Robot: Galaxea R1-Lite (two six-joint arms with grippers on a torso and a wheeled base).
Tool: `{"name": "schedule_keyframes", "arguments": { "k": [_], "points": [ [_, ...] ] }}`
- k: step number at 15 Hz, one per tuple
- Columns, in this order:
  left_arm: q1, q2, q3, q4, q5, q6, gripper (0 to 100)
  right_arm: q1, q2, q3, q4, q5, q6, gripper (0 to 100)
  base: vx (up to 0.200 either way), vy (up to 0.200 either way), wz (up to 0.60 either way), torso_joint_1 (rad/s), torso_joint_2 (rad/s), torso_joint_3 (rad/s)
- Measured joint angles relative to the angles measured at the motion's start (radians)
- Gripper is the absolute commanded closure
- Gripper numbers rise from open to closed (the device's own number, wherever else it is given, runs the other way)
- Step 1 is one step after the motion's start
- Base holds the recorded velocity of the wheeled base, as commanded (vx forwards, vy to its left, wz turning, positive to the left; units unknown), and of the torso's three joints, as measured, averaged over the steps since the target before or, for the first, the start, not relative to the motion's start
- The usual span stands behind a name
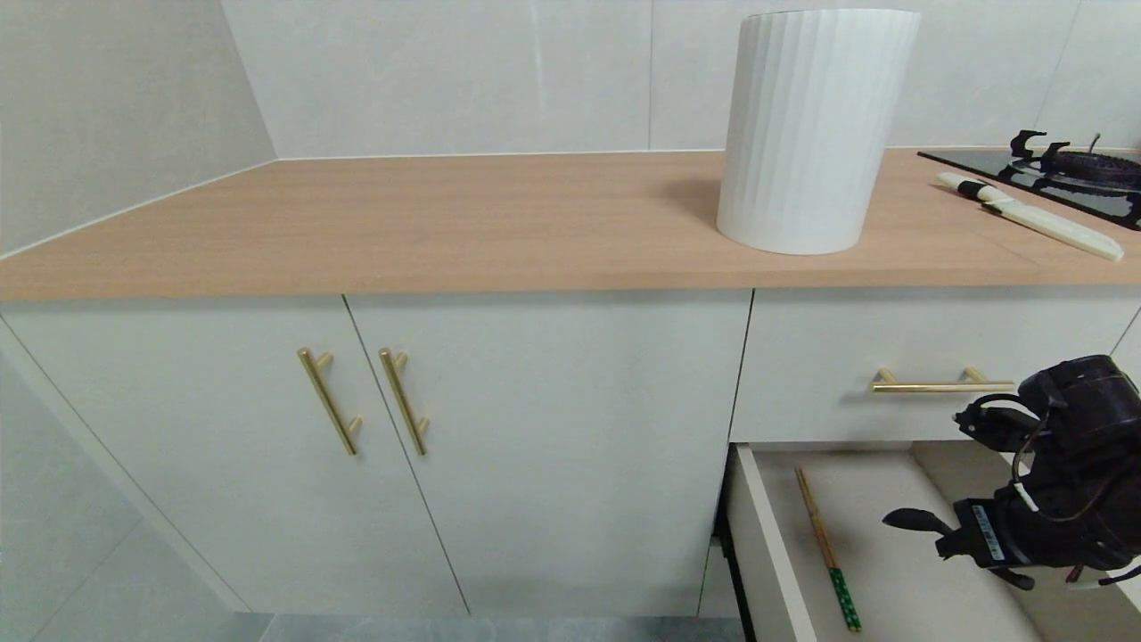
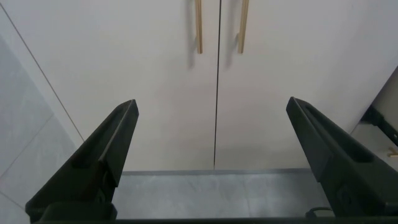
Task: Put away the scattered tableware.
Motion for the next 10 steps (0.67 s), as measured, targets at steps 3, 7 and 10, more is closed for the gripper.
{"name": "schedule_keyframes", "arguments": {
  "k": [3,7,10],
  "points": [
    [0.000,0.000,0.000,0.000,0.000,0.000,0,0.000,0.025,-0.002,-0.017,-0.001,-0.009,100,0.000,0.000,0.00,0.000,0.00,0.000],
    [0.000,0.000,0.000,0.000,0.000,0.000,0,0.000,0.113,0.000,-0.106,-0.023,-0.046,100,0.000,0.000,0.00,0.000,0.00,0.000],
    [0.000,0.000,0.000,0.000,0.000,0.000,0,0.000,0.220,0.025,-0.259,-0.027,-0.045,100,0.000,0.000,0.00,0.000,0.00,0.000]
  ]
}}
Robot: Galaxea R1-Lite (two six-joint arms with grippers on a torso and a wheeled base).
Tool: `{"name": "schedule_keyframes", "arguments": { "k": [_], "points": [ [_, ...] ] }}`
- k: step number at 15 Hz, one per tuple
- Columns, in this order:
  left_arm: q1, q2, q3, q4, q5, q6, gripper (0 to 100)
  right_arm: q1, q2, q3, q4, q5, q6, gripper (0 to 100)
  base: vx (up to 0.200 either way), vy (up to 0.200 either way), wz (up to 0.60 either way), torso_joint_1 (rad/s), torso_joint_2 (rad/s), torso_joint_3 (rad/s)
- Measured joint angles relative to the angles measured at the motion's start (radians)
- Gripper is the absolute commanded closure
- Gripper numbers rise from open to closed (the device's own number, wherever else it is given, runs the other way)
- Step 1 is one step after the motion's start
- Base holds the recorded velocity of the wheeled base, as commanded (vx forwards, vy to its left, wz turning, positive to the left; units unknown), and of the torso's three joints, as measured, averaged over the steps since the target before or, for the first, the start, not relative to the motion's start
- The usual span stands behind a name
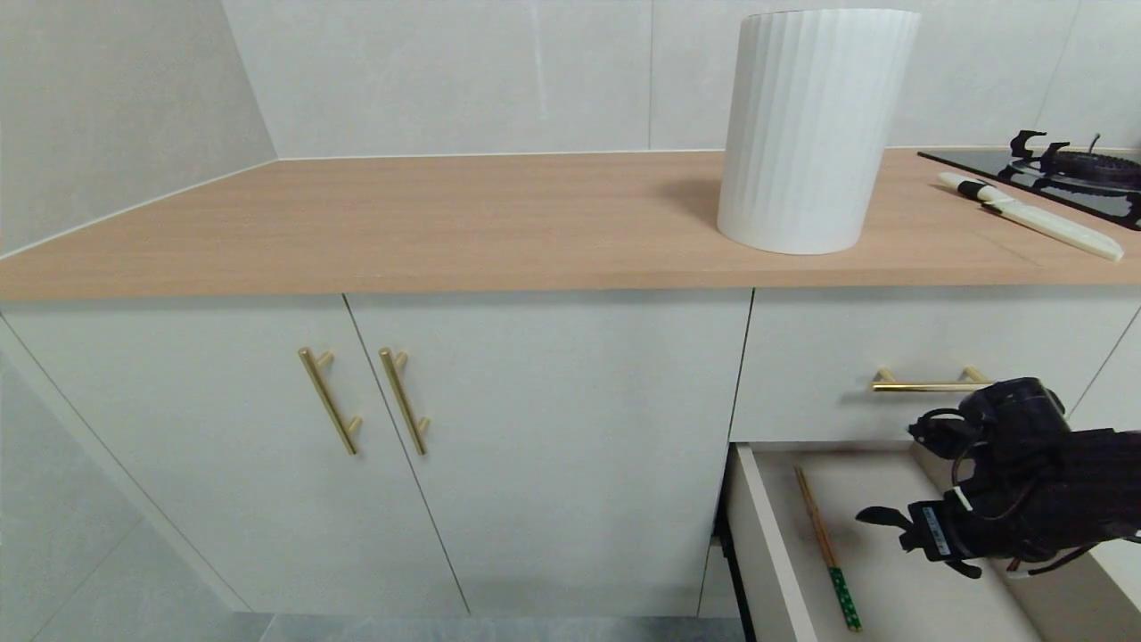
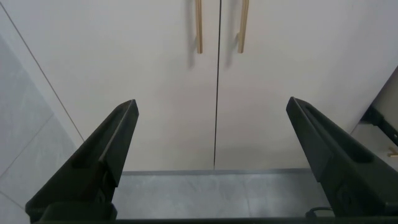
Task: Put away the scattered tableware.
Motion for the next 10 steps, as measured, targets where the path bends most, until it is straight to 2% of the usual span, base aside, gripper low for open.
{"name": "schedule_keyframes", "arguments": {
  "k": [5,10],
  "points": [
    [0.000,0.000,0.000,0.000,0.000,0.000,0,-0.002,0.244,0.099,-0.435,-0.065,0.000,100,0.000,0.000,0.00,0.000,0.00,0.000],
    [0.000,0.000,0.000,0.000,0.000,0.000,0,-0.001,0.339,0.132,-0.514,-0.075,0.001,100,0.000,0.000,0.00,0.000,0.00,0.000]
  ]
}}
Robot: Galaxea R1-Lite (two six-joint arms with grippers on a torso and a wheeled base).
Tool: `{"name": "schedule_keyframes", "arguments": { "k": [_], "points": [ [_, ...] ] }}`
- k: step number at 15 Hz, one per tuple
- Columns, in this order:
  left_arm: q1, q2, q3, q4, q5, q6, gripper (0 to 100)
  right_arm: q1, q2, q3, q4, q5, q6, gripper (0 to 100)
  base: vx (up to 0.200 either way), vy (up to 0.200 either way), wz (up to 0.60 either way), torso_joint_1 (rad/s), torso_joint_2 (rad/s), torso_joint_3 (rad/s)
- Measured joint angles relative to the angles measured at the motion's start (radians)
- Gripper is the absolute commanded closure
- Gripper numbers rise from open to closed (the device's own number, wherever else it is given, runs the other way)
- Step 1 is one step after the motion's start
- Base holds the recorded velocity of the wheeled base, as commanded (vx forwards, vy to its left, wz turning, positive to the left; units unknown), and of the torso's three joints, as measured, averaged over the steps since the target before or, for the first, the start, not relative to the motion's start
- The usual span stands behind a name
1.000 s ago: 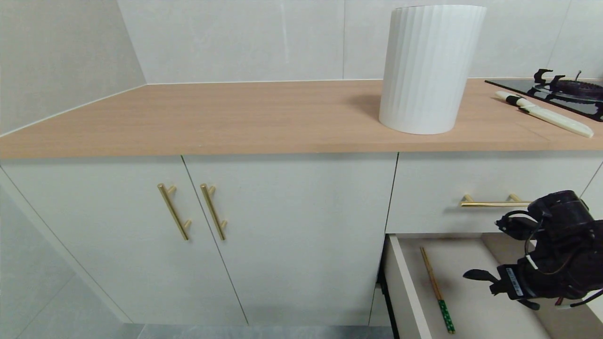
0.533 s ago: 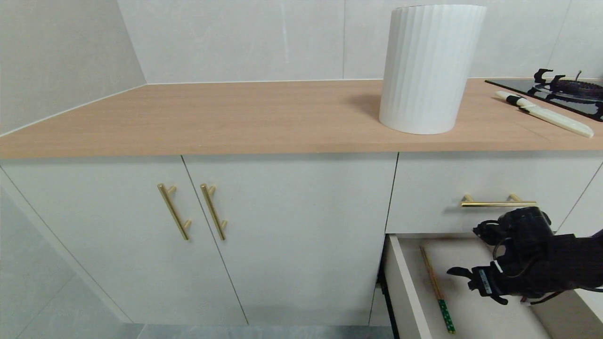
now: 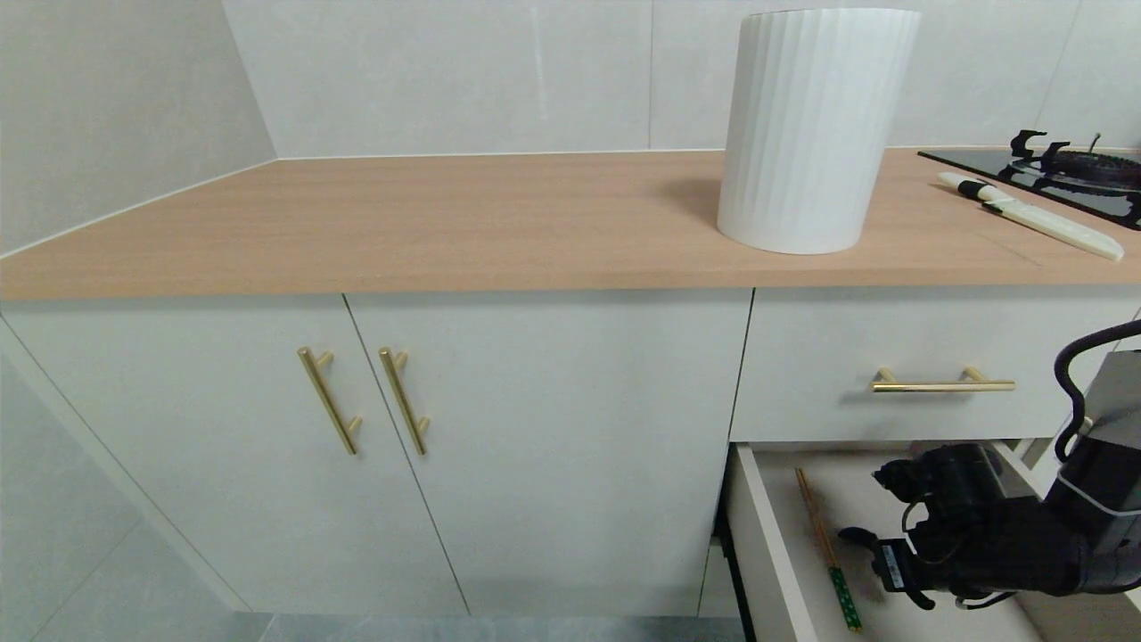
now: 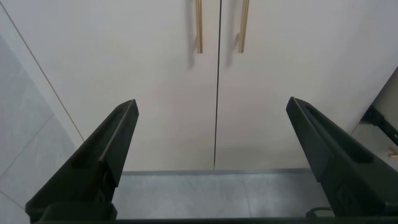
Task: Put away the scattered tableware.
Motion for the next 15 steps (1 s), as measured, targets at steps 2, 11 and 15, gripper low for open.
{"name": "schedule_keyframes", "arguments": {
  "k": [2,11,15],
  "points": [
    [0.000,0.000,0.000,0.000,0.000,0.000,0,0.000,0.014,0.002,-0.015,0.000,0.000,100,0.000,0.000,0.00,0.000,0.00,0.000],
    [0.000,0.000,0.000,0.000,0.000,0.000,0,0.000,0.024,0.007,-0.019,0.000,-0.001,0,0.000,0.000,0.00,0.000,0.00,0.000],
    [0.000,0.000,0.000,0.000,0.000,0.000,0,-0.001,0.017,0.009,-0.019,0.000,0.000,0,0.000,0.000,0.00,0.000,0.00,0.000]
  ]
}}
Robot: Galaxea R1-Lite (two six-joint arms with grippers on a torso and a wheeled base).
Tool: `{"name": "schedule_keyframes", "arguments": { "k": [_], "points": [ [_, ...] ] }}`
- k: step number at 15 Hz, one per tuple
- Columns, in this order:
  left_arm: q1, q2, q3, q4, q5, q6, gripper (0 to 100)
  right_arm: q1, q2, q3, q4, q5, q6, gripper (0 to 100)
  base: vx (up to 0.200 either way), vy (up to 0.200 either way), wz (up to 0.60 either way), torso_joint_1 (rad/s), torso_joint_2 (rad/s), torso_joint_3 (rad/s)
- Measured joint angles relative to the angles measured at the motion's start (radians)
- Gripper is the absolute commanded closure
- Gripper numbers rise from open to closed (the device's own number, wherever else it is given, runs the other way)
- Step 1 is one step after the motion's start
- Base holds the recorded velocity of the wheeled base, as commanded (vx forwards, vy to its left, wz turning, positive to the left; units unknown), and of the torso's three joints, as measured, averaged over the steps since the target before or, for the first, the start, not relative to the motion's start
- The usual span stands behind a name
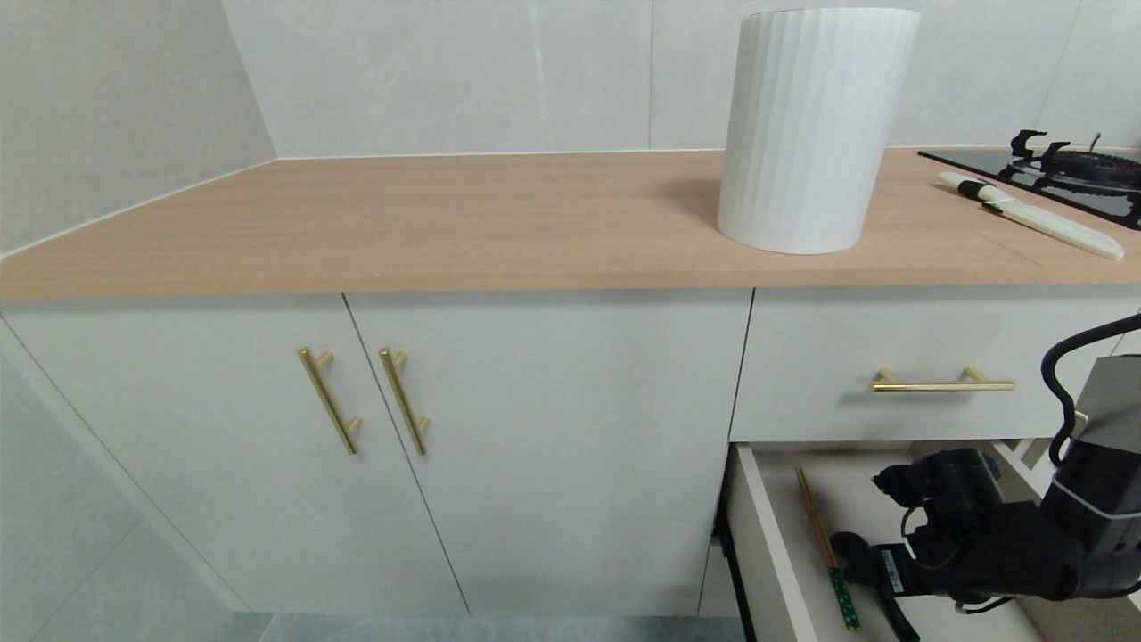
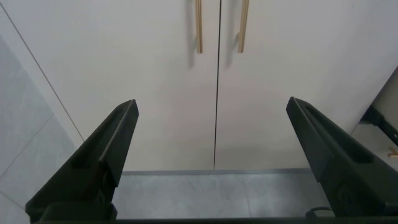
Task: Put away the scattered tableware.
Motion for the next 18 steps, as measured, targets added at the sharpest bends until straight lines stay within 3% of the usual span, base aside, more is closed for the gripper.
{"name": "schedule_keyframes", "arguments": {
  "k": [5,9,13,18],
  "points": [
    [0.000,0.000,0.000,0.000,0.000,0.000,0,-0.001,-0.087,0.024,0.000,0.000,0.007,0,0.000,0.000,0.00,0.000,0.00,0.000],
    [0.000,0.000,0.000,0.000,0.000,0.000,0,-0.002,-0.347,0.078,0.028,0.005,0.027,0,0.000,0.000,0.00,0.000,0.00,0.000],
    [0.000,0.000,0.000,0.000,0.000,0.000,0,0.024,-0.636,0.106,0.206,0.001,0.041,0,0.000,0.000,0.00,0.000,0.00,0.000],
    [0.000,0.000,0.000,0.000,0.000,0.007,0,0.123,-0.886,0.097,0.471,-0.052,0.043,0,0.000,0.000,0.00,0.000,0.00,0.000]
  ]
}}
